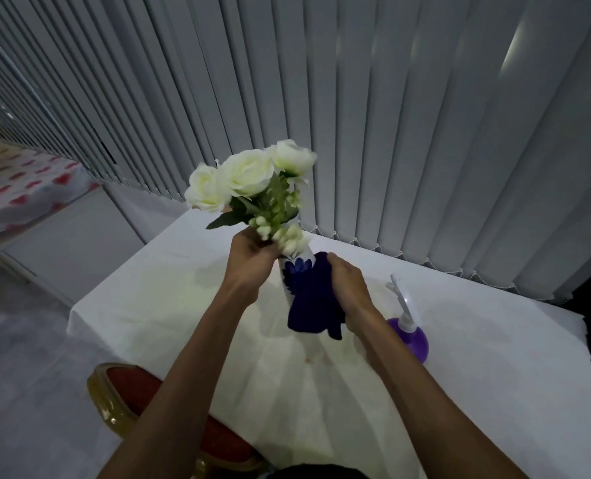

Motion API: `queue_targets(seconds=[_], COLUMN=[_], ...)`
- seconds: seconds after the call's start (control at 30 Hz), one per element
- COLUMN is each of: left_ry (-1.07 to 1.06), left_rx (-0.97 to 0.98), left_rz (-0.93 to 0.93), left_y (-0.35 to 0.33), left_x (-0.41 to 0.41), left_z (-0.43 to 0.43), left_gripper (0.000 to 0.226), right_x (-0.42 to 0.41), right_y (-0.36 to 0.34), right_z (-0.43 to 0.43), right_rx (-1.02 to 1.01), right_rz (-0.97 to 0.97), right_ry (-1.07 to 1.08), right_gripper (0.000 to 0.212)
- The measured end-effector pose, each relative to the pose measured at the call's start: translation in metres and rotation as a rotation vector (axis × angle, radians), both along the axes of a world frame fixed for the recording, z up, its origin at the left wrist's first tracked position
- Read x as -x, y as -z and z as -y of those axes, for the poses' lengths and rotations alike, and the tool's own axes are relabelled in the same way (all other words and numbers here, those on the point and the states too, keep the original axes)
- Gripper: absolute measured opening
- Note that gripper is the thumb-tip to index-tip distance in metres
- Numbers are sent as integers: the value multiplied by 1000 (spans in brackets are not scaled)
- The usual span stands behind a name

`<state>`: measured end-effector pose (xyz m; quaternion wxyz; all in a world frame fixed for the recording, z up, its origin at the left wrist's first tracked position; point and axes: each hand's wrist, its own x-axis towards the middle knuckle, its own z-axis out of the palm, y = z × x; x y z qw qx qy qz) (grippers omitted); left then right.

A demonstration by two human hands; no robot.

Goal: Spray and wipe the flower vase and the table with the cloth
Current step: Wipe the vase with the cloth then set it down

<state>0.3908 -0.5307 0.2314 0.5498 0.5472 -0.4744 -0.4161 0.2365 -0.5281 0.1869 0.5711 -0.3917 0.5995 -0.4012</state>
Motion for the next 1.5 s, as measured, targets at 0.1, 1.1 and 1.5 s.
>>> queue_targets(seconds=[0.1,1.1,1.5], left_ry=[31,-31,-184], left_rx=[-21,7,-15], left_rz=[-11,1,-89], left_y=[7,-3,1], left_x=[4,4,-1], left_z=[-5,13,14], left_gripper=[7,10,26], right_x=[-10,-15,-45], right_y=[-11,14,-20], right_z=[5,1,-4], right_rx=[139,-263,253], right_rz=[-16,387,-121], right_ry=[22,244,190], right_gripper=[32,35,37])
